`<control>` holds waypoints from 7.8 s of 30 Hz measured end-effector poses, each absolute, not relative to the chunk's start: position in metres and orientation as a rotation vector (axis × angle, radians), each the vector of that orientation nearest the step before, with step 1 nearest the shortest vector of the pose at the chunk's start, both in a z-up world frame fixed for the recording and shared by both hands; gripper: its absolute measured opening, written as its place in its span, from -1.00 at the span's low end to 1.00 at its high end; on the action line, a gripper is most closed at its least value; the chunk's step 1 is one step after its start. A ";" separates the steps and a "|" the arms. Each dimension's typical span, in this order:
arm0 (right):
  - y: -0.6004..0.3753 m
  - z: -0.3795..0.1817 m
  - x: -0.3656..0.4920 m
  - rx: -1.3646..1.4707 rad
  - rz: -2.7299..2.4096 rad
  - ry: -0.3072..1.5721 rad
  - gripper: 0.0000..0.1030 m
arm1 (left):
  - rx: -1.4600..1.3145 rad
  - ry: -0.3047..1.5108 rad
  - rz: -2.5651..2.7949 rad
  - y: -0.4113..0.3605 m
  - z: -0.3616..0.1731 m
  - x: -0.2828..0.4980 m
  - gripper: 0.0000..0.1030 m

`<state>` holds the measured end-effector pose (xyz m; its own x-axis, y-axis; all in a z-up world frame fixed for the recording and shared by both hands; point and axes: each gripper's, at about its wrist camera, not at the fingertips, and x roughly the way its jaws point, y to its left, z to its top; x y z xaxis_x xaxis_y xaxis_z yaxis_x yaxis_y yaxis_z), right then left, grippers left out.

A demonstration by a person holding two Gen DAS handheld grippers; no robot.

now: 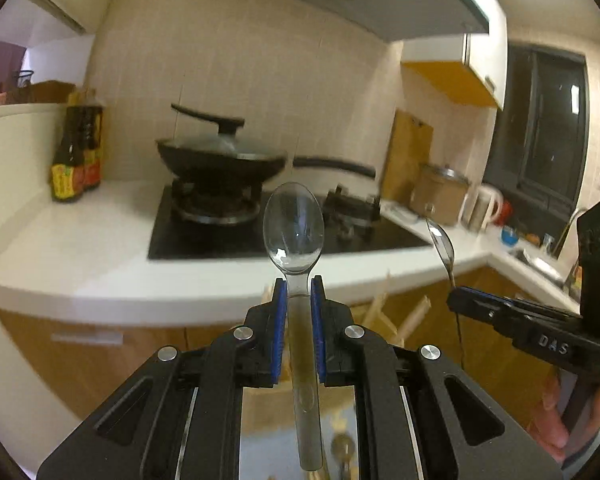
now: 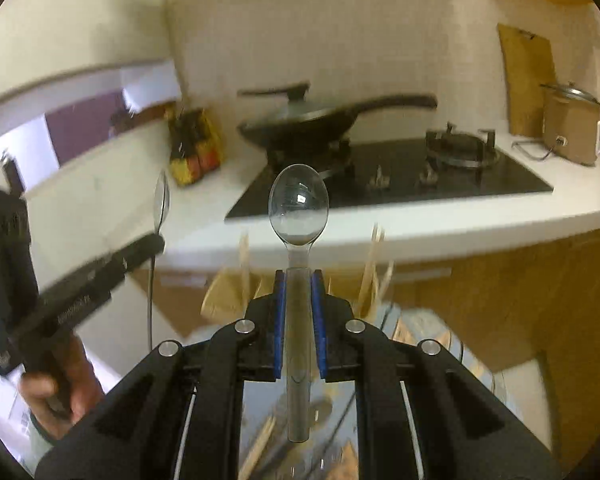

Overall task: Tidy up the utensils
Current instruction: 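Lift both held clear spoons up over the beige basket, then open both tools to drop the clear spoons into the basket, then move both tools back down to the remaining utensils, then grasp wooden chopsticks with the left tool while the right tool grasps a clear spoon, then carry the chopsticks and clear spoon up to the beige basket, then open both tools to drop chopsticks and spoon into the basket, then move both tools back down to the last spoons on the rug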

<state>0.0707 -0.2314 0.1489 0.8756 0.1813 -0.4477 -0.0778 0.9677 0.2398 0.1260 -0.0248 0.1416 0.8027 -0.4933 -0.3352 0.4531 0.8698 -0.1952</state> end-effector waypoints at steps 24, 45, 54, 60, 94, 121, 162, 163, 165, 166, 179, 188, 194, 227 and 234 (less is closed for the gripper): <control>-0.256 0.089 0.143 0.316 -0.052 0.301 -0.80 | -0.098 0.219 -0.399 -0.048 0.082 0.192 -0.78; -0.242 0.104 0.045 0.249 0.019 0.313 -0.78 | -0.182 0.300 -0.481 0.001 0.085 0.121 0.11; -0.244 0.088 -0.010 0.256 0.031 0.440 -0.78 | -0.182 0.451 -0.480 0.017 0.062 0.049 0.11; -0.240 0.044 -0.014 0.277 0.047 0.708 -0.78 | -0.106 0.606 -0.503 0.002 0.033 0.027 0.11; -0.197 -0.064 -0.001 0.249 0.088 1.104 -0.77 | 0.251 0.990 -0.432 -0.046 -0.061 0.005 -0.79; -0.209 -0.050 -0.006 0.137 0.029 1.070 -0.80 | 0.149 1.022 -0.440 -0.023 -0.054 0.065 -0.43; -0.198 0.052 0.013 0.094 0.181 0.866 -0.80 | 0.024 0.608 -0.624 -0.020 0.070 0.062 -0.81; -0.196 0.061 0.020 0.098 0.183 0.839 -0.80 | 0.014 0.581 -0.617 -0.019 0.079 0.063 -0.81; -0.200 0.081 0.026 0.098 0.178 0.776 -0.80 | -0.009 0.508 -0.605 -0.018 0.098 0.070 -0.81; -0.201 0.090 0.029 0.101 0.172 0.745 -0.80 | -0.016 0.474 -0.592 -0.021 0.107 0.072 -0.81; -0.235 0.139 0.094 0.236 0.090 0.415 -0.80 | -0.077 0.212 -0.414 -0.040 0.152 0.136 -0.80; -0.254 0.124 0.138 0.296 0.014 0.336 -0.80 | -0.142 0.144 -0.371 -0.043 0.136 0.166 -0.80; -0.253 0.102 0.150 0.317 -0.007 0.309 -0.79 | -0.123 0.148 -0.349 -0.048 0.116 0.175 -0.80; -0.202 0.049 0.012 0.147 0.054 0.722 -0.63 | -0.082 0.254 -0.462 -0.007 0.097 0.034 0.30; -0.179 -0.027 -0.018 0.159 0.113 0.981 -0.63 | -0.010 0.413 -0.457 -0.020 0.062 0.015 0.50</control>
<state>-0.0178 -0.1790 -0.0269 0.5518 0.1665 -0.8172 -0.0230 0.9825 0.1846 0.0151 -0.0203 0.0624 0.8162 -0.4305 -0.3854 0.4265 0.8988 -0.1008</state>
